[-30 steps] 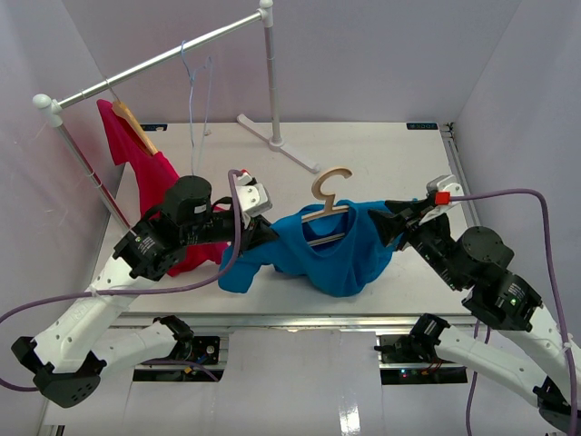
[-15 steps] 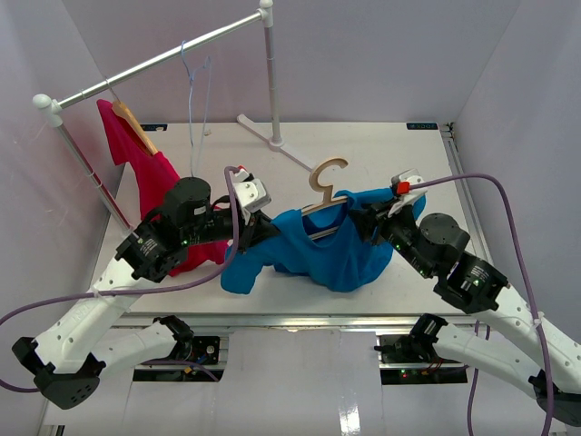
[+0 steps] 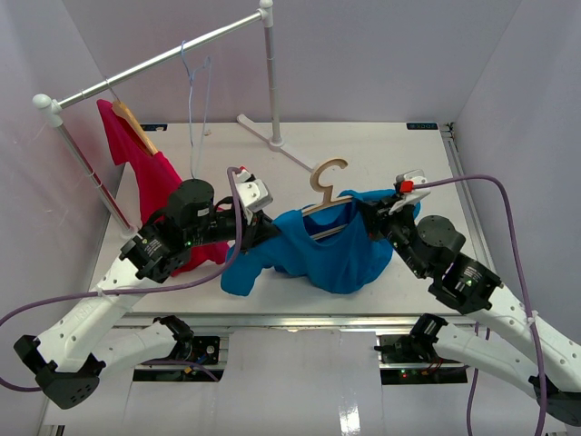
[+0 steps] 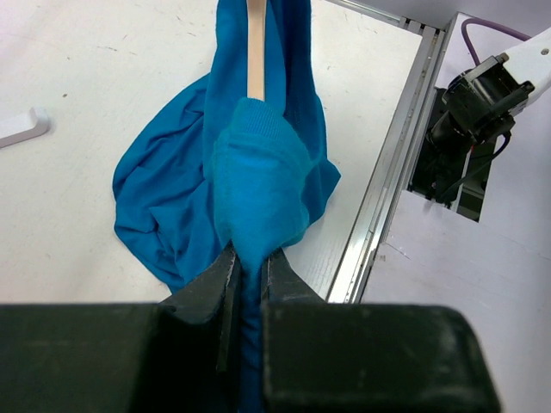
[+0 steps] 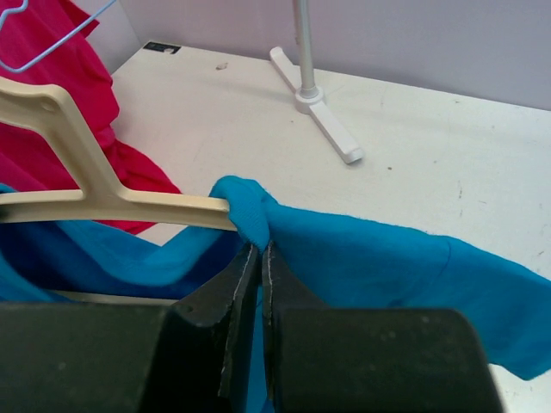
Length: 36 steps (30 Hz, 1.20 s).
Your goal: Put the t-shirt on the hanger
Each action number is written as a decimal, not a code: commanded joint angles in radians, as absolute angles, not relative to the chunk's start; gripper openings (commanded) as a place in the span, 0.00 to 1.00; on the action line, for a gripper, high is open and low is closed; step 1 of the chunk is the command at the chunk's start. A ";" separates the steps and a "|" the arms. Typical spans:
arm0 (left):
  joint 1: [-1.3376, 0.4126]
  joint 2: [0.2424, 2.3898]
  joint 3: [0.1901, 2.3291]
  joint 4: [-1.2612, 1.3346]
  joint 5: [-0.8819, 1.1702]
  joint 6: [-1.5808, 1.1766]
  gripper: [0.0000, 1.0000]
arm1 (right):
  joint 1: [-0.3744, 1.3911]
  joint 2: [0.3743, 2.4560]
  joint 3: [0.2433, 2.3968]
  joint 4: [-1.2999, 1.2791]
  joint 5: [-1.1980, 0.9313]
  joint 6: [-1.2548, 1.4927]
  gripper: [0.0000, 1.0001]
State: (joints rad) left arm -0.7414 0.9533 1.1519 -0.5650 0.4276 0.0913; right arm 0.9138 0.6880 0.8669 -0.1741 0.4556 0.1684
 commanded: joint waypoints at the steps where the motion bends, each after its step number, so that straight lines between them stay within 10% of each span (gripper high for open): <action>1: -0.739 0.917 1.148 -0.501 0.396 0.079 0.00 | 0.913 0.641 0.865 -0.114 0.555 0.167 0.08; 21: -0.739 0.894 1.093 -0.511 0.383 0.140 0.00 | 0.911 0.763 1.019 -0.308 0.602 0.202 0.08; 36: -0.739 0.880 1.073 -0.535 0.619 0.149 0.00 | 0.912 0.735 1.174 -0.343 -0.067 -0.080 0.57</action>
